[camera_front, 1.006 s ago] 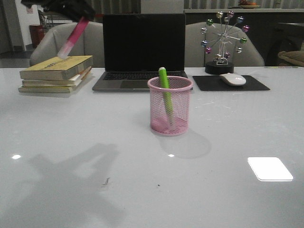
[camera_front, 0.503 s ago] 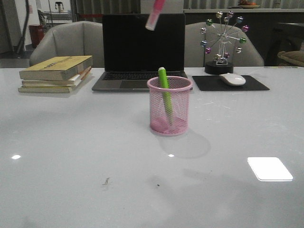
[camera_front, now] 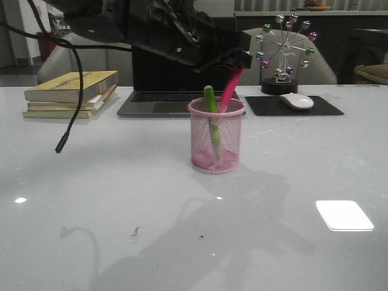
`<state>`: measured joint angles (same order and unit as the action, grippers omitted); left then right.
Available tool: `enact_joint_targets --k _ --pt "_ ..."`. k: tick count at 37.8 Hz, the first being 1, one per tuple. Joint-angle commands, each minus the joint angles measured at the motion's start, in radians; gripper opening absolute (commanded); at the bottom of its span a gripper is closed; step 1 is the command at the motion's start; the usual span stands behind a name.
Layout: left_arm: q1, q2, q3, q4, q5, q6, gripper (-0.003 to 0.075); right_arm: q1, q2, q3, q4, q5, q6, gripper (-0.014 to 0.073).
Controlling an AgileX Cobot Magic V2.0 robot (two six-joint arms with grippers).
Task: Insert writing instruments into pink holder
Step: 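Lower the pink marker into the holder beside the green marker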
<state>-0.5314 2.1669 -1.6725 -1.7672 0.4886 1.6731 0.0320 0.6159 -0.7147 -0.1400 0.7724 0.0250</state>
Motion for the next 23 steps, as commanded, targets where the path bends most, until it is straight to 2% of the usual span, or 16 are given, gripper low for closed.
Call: enact_joint_targets --k 1,6,11,14,23 --pt "-0.005 -0.069 -0.042 -0.070 0.077 0.018 0.0094 -0.006 -0.002 -0.026 -0.024 -0.064 -0.007 0.0354" --pt "-0.005 -0.069 -0.054 -0.005 0.082 0.018 0.0157 -0.006 -0.002 -0.026 -0.024 -0.064 -0.007 0.0354" --pt "-0.005 -0.069 -0.055 -0.005 0.100 0.018 0.0349 -0.006 -0.002 -0.026 -0.024 -0.065 -0.007 0.0354" --pt "-0.005 -0.069 -0.055 -0.005 0.100 0.018 0.0412 -0.006 -0.002 -0.026 -0.024 -0.065 -0.007 0.0354" --pt "0.019 -0.119 -0.055 0.007 0.102 0.018 0.0426 -0.006 -0.002 -0.026 -0.035 -0.065 -0.007 0.0354"
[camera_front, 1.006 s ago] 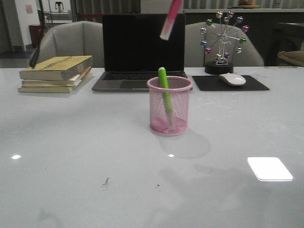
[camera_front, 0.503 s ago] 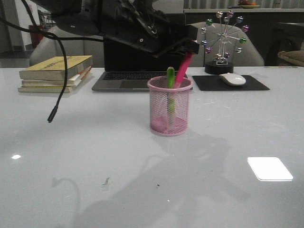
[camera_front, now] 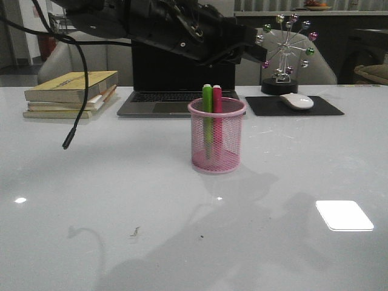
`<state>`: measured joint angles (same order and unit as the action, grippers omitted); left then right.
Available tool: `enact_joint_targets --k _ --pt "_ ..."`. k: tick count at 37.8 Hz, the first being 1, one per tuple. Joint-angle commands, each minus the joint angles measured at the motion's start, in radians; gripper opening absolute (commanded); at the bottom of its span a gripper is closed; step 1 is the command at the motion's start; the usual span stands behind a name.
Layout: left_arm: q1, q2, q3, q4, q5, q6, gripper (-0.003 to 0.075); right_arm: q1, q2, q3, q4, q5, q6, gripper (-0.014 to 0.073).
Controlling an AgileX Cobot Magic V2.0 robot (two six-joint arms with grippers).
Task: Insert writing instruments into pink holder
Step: 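Lower the pink marker into the holder beside the green marker, then open the left gripper and withdraw it upward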
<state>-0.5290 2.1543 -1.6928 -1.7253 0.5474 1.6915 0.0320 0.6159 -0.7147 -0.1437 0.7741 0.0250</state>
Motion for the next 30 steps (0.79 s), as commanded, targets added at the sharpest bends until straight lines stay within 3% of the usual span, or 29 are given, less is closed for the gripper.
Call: enact_joint_targets --k 1,7,12,15,21,25,30 --pt "0.024 -0.116 -0.035 -0.028 0.040 0.000 0.0426 -0.006 -0.002 -0.026 -0.035 -0.067 -0.007 0.0354" --pt "0.086 -0.221 -0.035 0.042 0.040 -0.002 0.0409 -0.006 -0.002 -0.026 -0.045 -0.067 -0.007 0.0354" --pt "0.158 -0.358 -0.035 0.156 0.023 -0.021 0.0226 -0.006 -0.002 -0.026 -0.046 -0.069 -0.007 0.0354" --pt "0.193 -0.435 -0.035 0.255 -0.026 -0.097 0.0200 -0.006 -0.002 -0.026 -0.046 -0.070 -0.007 0.0354" --pt "0.265 -0.569 -0.035 0.673 -0.027 -0.506 0.0347 -0.006 -0.002 -0.026 -0.046 -0.071 -0.007 0.0354" --pt "0.322 -0.650 -0.035 0.937 0.081 -0.759 0.0492 -0.006 -0.002 -0.026 -0.046 -0.071 -0.007 0.0354" --pt "0.397 -0.720 -0.035 1.093 0.193 -0.885 0.0514 -0.006 -0.002 -0.026 -0.046 -0.078 -0.007 0.0354"
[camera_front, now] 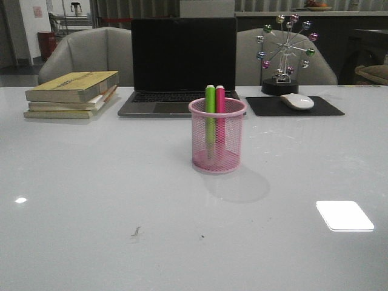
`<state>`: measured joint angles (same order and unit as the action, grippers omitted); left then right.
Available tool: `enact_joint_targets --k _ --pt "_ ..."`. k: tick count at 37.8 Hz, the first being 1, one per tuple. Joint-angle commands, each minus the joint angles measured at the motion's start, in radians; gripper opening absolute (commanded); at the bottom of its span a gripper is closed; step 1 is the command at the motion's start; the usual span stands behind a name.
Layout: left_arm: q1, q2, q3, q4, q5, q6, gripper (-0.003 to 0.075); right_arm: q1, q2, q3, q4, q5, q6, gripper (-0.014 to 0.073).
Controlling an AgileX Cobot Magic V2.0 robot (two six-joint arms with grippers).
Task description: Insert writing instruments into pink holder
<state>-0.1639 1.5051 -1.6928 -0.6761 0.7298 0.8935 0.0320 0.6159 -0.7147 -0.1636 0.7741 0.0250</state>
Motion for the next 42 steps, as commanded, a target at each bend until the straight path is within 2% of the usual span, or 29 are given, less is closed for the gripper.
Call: enact_joint_targets --k 1,10,16,22,31,35,42 --pt "0.049 -0.082 -0.032 0.051 0.024 -0.107 0.0514 -0.006 -0.002 -0.026 -0.026 -0.078 -0.007 0.0354" --pt "0.206 -0.194 0.049 0.053 0.104 -0.128 0.0512 -0.006 -0.002 -0.026 -0.026 -0.078 -0.007 0.0354" --pt "0.308 -0.321 0.218 0.053 0.129 -0.128 0.0512 -0.006 -0.002 -0.026 -0.026 -0.078 -0.007 0.0354" --pt "0.332 -0.474 0.450 0.053 0.096 -0.128 0.0512 -0.006 -0.002 -0.026 -0.026 -0.078 -0.007 0.0354" --pt "0.332 -0.746 0.805 0.011 -0.050 -0.129 0.0510 -0.006 -0.002 -0.026 -0.026 -0.078 -0.007 0.0354" --pt "0.332 -0.850 0.899 0.011 -0.092 -0.129 0.0510 -0.006 -0.002 -0.026 -0.026 -0.078 -0.007 0.0354" --pt "0.332 -0.900 0.918 -0.008 -0.139 -0.129 0.0510 -0.006 -0.002 -0.026 -0.026 -0.078 -0.007 0.0354"
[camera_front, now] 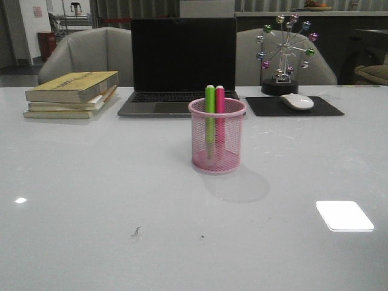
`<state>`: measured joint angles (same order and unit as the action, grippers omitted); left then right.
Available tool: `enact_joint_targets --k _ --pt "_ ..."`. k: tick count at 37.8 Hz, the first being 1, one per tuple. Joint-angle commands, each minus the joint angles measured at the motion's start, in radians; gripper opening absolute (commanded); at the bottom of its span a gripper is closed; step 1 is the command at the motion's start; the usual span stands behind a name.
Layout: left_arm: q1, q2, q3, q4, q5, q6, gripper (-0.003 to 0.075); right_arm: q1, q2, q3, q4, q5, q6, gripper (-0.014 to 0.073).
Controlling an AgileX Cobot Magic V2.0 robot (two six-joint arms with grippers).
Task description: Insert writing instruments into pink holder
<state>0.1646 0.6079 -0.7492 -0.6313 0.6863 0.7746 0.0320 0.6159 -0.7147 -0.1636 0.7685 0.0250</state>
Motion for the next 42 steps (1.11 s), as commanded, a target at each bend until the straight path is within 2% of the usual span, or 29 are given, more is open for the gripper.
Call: enact_joint_targets --k 1,11,14,19,24,42 --pt "0.003 -0.003 -0.026 -0.056 -0.102 -0.010 0.0510 -0.006 -0.002 -0.026 -0.026 -0.073 -0.007 0.0354" --pt "0.003 -0.003 -0.026 -0.081 -0.107 -0.010 0.0510 -0.006 -0.002 -0.026 -0.026 -0.072 -0.007 0.0347" --pt "0.003 -0.003 -0.026 -0.081 -0.107 -0.010 0.0510 -0.006 -0.002 -0.026 -0.025 -0.072 -0.007 0.0290" --pt "0.003 -0.003 -0.026 -0.081 -0.107 -0.010 0.0510 -0.006 -0.002 -0.026 -0.006 -0.072 -0.007 0.0128" --pt "0.003 -0.003 -0.026 -0.081 -0.107 -0.010 0.0510 -0.006 -0.002 -0.026 0.039 -0.072 -0.007 0.0018" --pt "0.003 -0.003 -0.026 -0.081 -0.107 -0.010 0.0510 -0.006 -0.002 -0.026 0.071 -0.069 -0.007 0.0022"
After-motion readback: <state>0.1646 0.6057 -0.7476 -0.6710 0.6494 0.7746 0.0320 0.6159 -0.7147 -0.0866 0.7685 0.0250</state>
